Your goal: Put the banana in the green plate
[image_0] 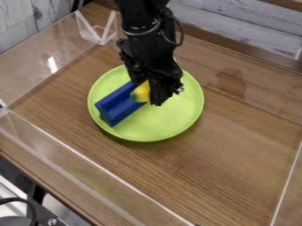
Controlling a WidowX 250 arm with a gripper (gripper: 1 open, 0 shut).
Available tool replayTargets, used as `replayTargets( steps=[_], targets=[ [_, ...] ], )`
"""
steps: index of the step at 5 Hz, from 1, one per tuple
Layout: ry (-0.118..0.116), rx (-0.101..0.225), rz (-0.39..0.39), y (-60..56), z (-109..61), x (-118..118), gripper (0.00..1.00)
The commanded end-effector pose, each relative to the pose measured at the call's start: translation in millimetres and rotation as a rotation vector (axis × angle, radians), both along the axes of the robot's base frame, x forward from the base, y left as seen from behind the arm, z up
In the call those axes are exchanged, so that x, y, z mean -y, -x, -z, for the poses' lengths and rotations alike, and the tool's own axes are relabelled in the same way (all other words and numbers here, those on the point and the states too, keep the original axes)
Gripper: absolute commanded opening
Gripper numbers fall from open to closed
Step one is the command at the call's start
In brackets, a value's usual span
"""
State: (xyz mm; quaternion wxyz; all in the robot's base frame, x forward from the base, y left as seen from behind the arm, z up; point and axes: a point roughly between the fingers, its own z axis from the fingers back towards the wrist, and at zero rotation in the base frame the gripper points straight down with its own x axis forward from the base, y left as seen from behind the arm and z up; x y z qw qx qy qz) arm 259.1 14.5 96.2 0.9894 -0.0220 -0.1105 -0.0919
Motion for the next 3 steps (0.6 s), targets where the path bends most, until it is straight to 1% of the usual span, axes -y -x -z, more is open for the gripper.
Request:
replayTargets(
  steps=[1,3],
  targets=[
    [0.000,0.034,-0.018,-4.0,-3.7,-2.8,0.00],
    [0.008,0.040,-0.039,-6.5,3.4,-3.7,0.00]
  ],
)
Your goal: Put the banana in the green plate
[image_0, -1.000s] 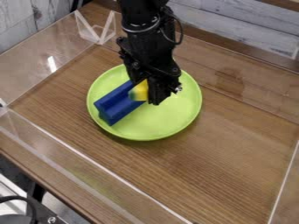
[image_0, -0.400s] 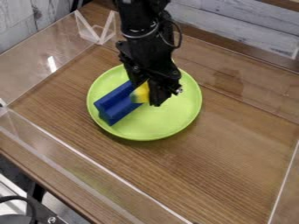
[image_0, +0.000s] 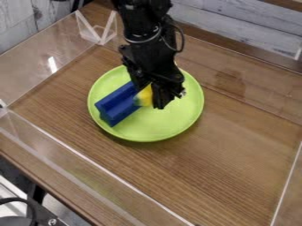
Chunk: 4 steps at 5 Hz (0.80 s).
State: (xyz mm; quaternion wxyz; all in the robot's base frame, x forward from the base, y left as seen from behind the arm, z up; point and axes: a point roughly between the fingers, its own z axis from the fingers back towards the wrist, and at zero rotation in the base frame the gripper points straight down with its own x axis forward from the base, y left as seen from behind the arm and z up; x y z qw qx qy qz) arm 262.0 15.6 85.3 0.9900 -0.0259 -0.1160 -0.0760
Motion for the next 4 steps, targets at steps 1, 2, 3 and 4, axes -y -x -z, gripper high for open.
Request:
replayTargets(
  steps=[1,2,3,4],
  targets=[
    [-0.001,0.032,-0.017,-4.5,-4.5,-3.0,0.00],
    [0.004,0.032,-0.023,-5.8,-1.5,-3.3,0.00],
    [0.008,0.033,-0.032,-7.3,1.5,-4.1,0.00],
    [0.017,0.025,-0.035,-7.6,0.3,-3.8,1.00]
  ],
)
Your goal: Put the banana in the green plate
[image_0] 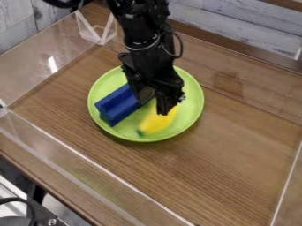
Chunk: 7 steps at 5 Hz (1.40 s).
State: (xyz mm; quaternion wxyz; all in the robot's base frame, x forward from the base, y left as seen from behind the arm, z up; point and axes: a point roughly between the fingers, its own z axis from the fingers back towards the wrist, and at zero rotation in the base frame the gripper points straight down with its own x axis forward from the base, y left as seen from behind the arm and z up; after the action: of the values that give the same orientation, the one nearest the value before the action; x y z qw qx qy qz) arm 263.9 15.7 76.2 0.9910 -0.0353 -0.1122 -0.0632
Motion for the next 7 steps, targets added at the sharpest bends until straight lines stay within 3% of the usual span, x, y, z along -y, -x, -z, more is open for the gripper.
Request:
replayTargets(
  steps=[1,7],
  targets=[
    [0.004,0.023,-0.011,-4.9,-10.5,-4.1,1.00],
    [0.049,-0.008,-0.014,-9.4,-8.5,-8.5,1.00]
  ],
)
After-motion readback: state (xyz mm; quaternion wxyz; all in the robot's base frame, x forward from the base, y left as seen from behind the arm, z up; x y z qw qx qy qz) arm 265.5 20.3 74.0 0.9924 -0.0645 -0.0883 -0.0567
